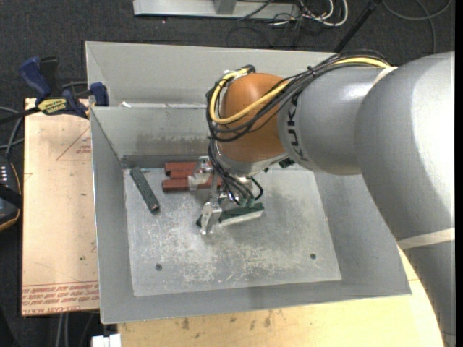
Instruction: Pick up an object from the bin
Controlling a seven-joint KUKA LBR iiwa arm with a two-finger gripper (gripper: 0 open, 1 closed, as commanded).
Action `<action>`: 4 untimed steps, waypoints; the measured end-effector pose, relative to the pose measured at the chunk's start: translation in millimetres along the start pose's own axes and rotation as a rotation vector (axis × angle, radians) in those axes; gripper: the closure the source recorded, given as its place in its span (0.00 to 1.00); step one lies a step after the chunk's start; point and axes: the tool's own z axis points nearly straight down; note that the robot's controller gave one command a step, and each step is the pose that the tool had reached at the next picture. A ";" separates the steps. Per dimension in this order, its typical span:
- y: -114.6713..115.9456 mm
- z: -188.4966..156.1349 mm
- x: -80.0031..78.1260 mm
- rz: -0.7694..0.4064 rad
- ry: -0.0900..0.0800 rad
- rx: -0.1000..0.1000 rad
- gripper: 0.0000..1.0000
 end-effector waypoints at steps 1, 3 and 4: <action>-4.6 2.2 -3.7 -0.051 -0.010 0.009 1.00; -4.9 -0.3 -3.0 -0.051 0.001 0.012 1.00; -5.5 -8.8 0.9 -0.051 0.020 0.016 1.00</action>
Offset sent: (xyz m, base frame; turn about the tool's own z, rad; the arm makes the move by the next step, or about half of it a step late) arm 0.0000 0.0000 0.0000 0.0000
